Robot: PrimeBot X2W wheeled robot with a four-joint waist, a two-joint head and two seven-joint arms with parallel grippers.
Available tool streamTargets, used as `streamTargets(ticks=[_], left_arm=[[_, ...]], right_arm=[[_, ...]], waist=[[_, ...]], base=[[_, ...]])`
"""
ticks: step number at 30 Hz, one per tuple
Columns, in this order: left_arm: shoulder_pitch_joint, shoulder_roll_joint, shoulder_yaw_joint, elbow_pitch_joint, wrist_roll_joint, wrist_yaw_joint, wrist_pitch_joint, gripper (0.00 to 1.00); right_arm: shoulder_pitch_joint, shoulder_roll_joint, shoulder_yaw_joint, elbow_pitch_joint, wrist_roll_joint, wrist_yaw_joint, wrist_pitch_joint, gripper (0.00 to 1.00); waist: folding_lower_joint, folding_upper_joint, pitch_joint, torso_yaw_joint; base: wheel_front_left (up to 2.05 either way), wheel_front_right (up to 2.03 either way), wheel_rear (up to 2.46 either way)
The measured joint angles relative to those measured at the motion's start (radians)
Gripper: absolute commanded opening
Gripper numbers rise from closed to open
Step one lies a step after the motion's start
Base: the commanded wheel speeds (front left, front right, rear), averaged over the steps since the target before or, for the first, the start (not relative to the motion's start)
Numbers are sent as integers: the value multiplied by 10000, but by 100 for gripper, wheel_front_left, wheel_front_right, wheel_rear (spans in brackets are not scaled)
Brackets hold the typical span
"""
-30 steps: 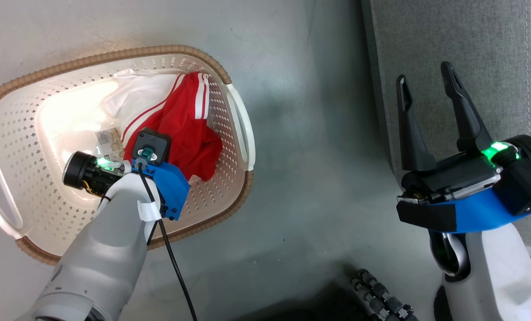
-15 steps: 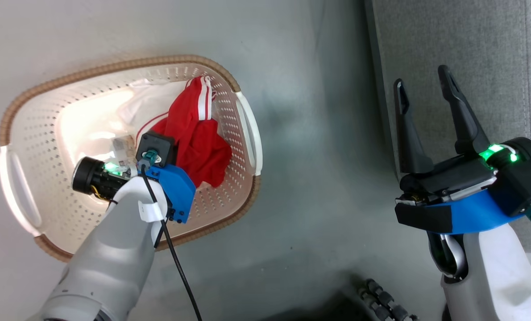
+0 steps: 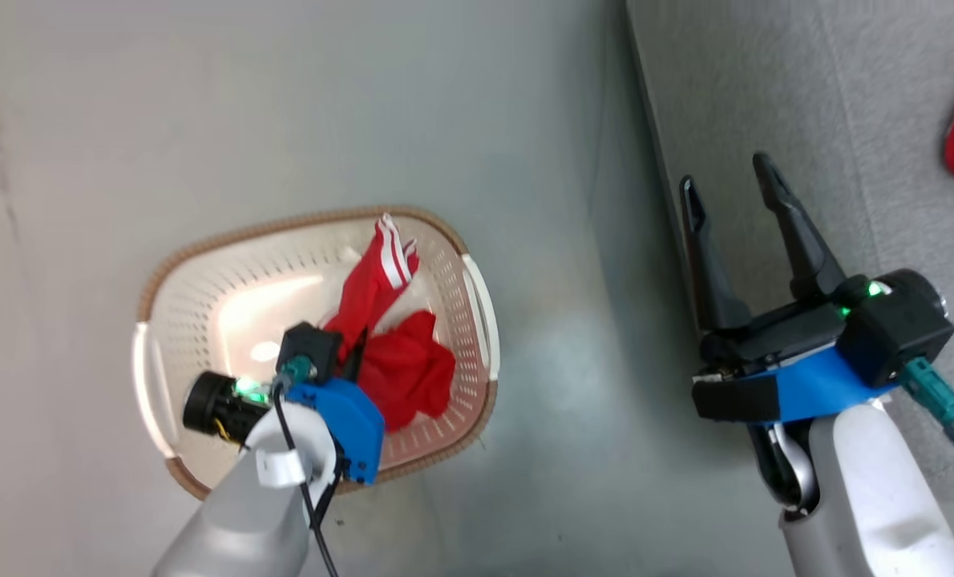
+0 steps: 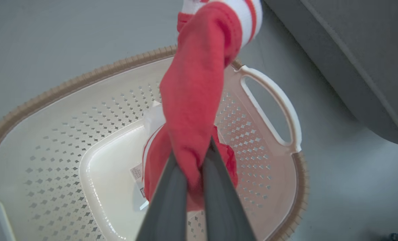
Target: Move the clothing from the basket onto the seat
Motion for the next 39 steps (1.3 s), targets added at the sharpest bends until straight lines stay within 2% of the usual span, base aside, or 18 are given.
streamTargets(ticks=[11, 21, 29, 39], left_arm=[[1946, -136, 439, -1321, -17, -336, -2, 0], [2151, -330, -253, -1812, 382, -602, 0, 0], [2087, -368, -1060, -1939, -81, -627, 8, 0], [823, -391, -2412, -2836, -1243, -658, 326, 0]], right_arm=[[1315, 0, -52, 420, 8, 0, 631, 100], [2106, 2, 73, 286, 232, 0, 986, 100], [2572, 2, 253, 389, 552, 0, 1104, 100], [2964, 2, 261, 506, 629, 0, 1271, 100]], waist=[[-3, 1, -2967, 700], [-2, 1, -5035, 1573], [-2, 1, -6115, 1924], [-1, 1, -6564, 2074]], base=[[0, 0, 0], [0, 0, 0], [0, 0, 0], [0, 0, 0]])
